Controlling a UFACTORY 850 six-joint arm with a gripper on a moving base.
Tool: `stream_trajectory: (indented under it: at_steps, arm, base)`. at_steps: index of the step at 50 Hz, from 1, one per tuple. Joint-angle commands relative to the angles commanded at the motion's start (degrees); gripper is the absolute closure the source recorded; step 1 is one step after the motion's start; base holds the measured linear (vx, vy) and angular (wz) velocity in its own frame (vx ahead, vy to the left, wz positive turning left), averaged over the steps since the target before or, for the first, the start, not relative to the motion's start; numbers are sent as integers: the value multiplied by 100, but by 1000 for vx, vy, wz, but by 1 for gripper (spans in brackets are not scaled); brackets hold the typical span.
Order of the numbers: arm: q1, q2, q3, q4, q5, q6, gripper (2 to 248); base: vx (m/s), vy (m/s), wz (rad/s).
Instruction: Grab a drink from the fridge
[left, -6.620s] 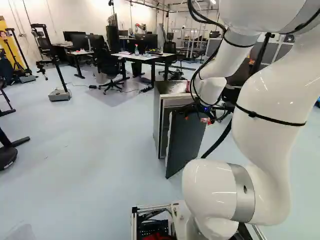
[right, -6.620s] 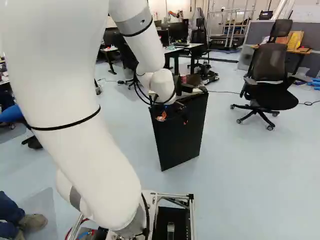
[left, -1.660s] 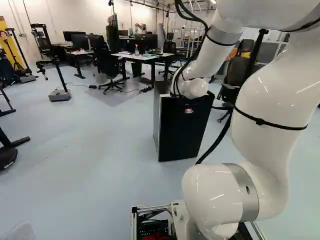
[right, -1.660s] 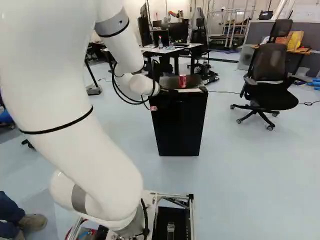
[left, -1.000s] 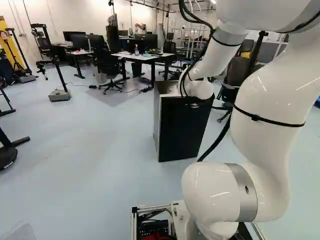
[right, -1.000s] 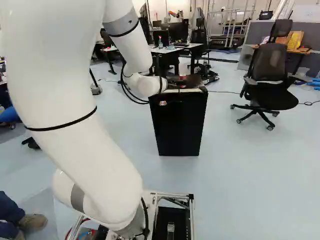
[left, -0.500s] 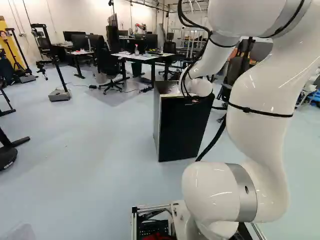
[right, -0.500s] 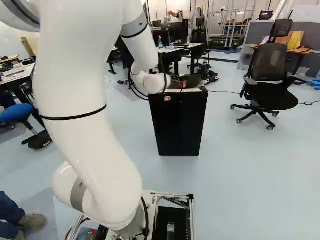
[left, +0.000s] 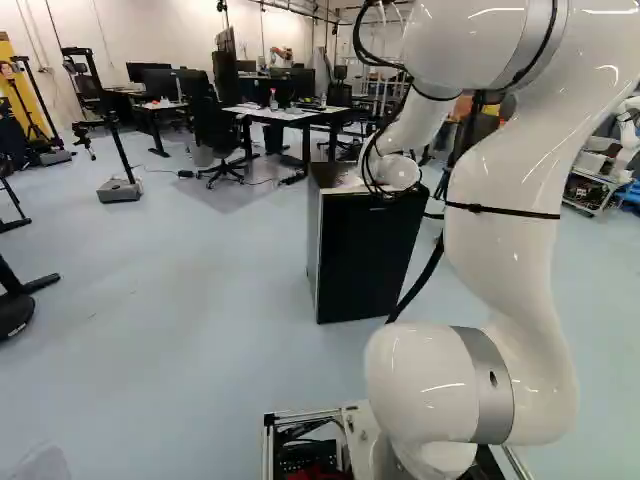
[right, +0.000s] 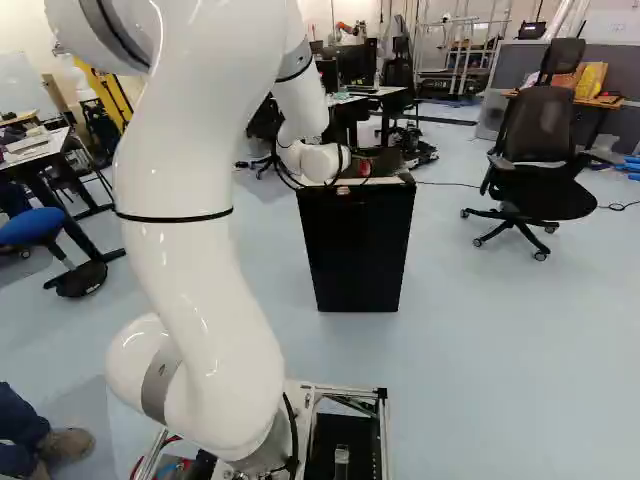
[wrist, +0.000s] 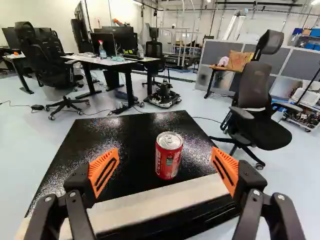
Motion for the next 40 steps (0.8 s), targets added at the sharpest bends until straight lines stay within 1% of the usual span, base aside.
stream_trajectory:
  at_steps: [32,40]
  arm:
    - [-79,-1251,-1191,0,0,0,3]
    - [-83,-1296,-1237,0,0,0,3]
  base:
    - [0,0,0]
    - [0,0,0]
